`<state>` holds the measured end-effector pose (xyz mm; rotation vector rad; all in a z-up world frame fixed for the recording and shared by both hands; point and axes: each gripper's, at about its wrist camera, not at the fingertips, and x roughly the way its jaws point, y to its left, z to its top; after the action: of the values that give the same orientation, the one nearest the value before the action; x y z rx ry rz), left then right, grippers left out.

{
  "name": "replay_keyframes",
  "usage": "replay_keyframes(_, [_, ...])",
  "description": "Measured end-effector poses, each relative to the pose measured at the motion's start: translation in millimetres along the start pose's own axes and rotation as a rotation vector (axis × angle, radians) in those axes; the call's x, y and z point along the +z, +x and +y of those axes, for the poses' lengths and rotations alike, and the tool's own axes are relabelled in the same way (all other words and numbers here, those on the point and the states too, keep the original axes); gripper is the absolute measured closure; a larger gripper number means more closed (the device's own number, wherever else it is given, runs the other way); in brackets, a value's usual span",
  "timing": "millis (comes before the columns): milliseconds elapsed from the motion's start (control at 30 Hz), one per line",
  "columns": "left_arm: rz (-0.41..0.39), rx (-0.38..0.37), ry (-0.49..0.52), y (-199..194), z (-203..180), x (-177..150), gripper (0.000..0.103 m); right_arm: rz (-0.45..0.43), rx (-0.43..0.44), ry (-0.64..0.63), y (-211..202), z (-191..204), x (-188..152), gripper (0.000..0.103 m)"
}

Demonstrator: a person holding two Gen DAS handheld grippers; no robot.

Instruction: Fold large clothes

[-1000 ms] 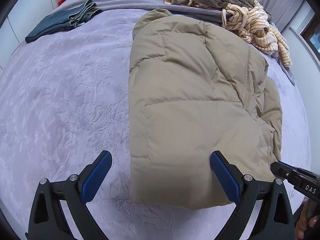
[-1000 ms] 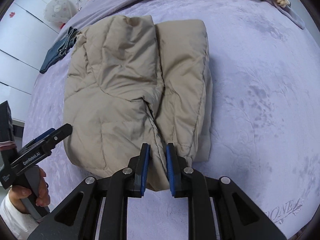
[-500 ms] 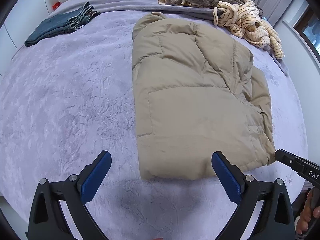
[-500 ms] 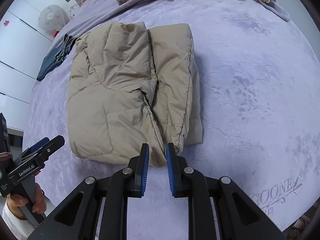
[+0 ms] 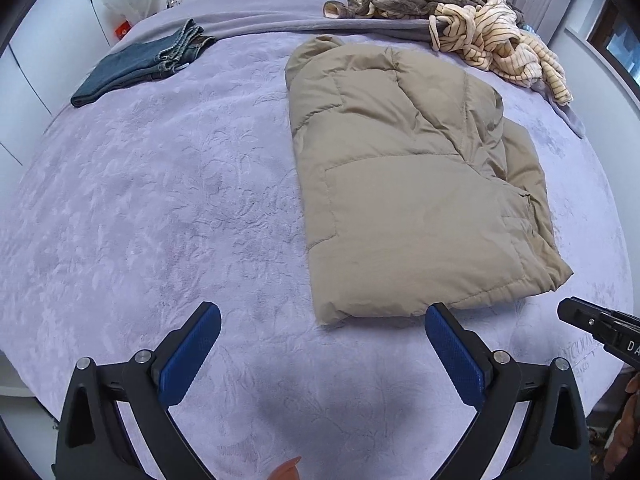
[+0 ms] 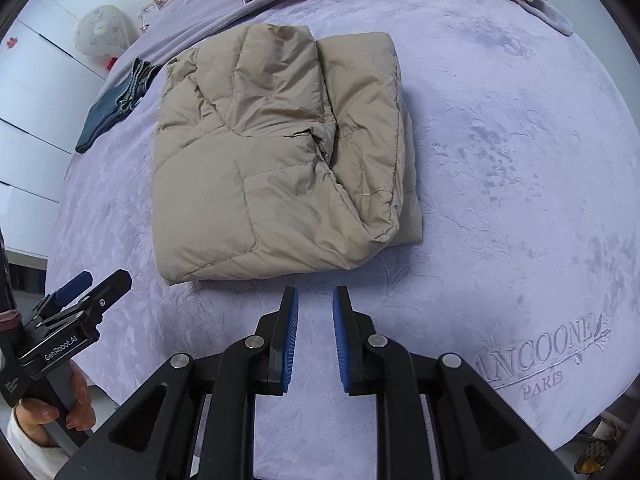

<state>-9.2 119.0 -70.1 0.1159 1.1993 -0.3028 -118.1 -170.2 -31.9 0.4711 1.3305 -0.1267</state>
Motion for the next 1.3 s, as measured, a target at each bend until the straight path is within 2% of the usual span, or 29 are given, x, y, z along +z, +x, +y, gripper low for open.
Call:
replay_keyframes(67, [-0.020,0.006,-0.008,-7.9,0.9,-1.0,0.001,-0.006,-0.004,-0.014,-3.8,4.3,-0.2,0.067])
replay_keyframes(100, [-0.030,0.011,-0.011,-12.1,0.8,-1.4,0.001,-0.016,-0.006,-0.021,-7.3,6.2,-0.2,0.050])
replay_keyframes(133, [-0.037,0.018,-0.014,-16.0,0.4,-1.6,0.001,-0.028,-0.004,-0.029,-11.0,7.9,-0.3,0.042])
replay_keyframes(200, [-0.048,0.035,-0.021,-23.5,-0.6,-2.3,0.001,-0.046,-0.010,-0.049,-18.8,11.1,-0.1,0.042])
replay_keyframes(267, [-0.061,0.057,-0.034,-32.1,-2.8,-3.8,0.001,-0.059,-0.026,-0.059,-24.9,12.3,0.0,0.035])
replay_keyframes(333, [-0.072,0.061,-0.046,-41.0,-3.6,-4.9,0.001,-0.082,-0.052,-0.073,-33.3,13.8,0.0,0.021])
replay_keyframes(400, [-0.087,0.060,-0.057,-50.6,-4.1,-6.1,0.001,-0.122,-0.077,-0.092,-44.3,16.1,-0.4,0.020])
replay_keyframes(433, [-0.096,0.063,-0.061,-55.1,-4.2,-6.4,0.001,-0.136,-0.090,-0.100,-49.4,17.2,-0.2,0.015])
replay_keyframes(767, [-0.149,0.063,-0.066,-89.2,-16.0,-6.2,0.001,-0.242,-0.123,-0.120,-90.2,24.4,2.2,0.013])
replay_keyframes(1300, [-0.178,0.076,-0.072,-108.4,-21.9,-10.6,0.001,-0.283,-0.154,-0.126,-107.2,31.1,0.0,0.013])
